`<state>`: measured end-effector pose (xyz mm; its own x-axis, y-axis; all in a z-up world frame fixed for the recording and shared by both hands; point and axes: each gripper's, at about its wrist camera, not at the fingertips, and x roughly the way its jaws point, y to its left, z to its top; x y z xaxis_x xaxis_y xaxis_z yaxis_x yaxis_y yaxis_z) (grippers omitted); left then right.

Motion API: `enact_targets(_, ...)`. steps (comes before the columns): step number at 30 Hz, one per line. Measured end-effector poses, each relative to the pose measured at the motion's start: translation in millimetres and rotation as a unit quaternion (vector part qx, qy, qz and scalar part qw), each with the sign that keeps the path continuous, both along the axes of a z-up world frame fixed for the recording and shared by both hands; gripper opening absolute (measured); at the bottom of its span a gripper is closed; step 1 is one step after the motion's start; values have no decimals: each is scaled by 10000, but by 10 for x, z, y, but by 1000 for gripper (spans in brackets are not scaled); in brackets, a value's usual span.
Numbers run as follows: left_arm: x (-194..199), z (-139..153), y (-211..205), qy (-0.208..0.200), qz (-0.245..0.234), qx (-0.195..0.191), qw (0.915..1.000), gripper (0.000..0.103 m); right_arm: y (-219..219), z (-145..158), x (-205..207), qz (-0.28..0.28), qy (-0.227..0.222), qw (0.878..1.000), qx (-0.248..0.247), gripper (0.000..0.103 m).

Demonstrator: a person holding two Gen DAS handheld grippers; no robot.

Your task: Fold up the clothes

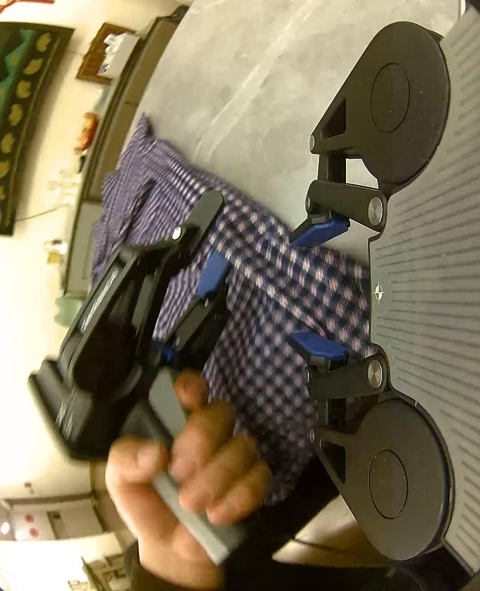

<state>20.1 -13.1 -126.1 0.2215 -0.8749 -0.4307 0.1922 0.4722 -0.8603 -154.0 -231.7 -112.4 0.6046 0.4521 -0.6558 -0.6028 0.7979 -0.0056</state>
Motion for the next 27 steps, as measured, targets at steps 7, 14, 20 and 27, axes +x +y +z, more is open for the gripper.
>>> enact_targets(7, -339, -30, 180, 131, -260, 18, 9996, 34, 172, -76, -408, 426, 32, 9991, -52, 56)
enact_targets(14, -763, 50, 324, -219, -538, 568, 9967, 34, 148, -61, -525, 690, 553, 9941, 629, 57)
enact_targets(20, -808, 622, 756, -1042, -240, 638, 9922, 34, -204, 55, -363, -314, 488, 9841, 1677, 58)
enact_targets(27, -191, 1375, 1793, -1631, 1343, 1172, 9704, 62, -14, 83, -242, -415, 1106, 9877, 1020, 57)
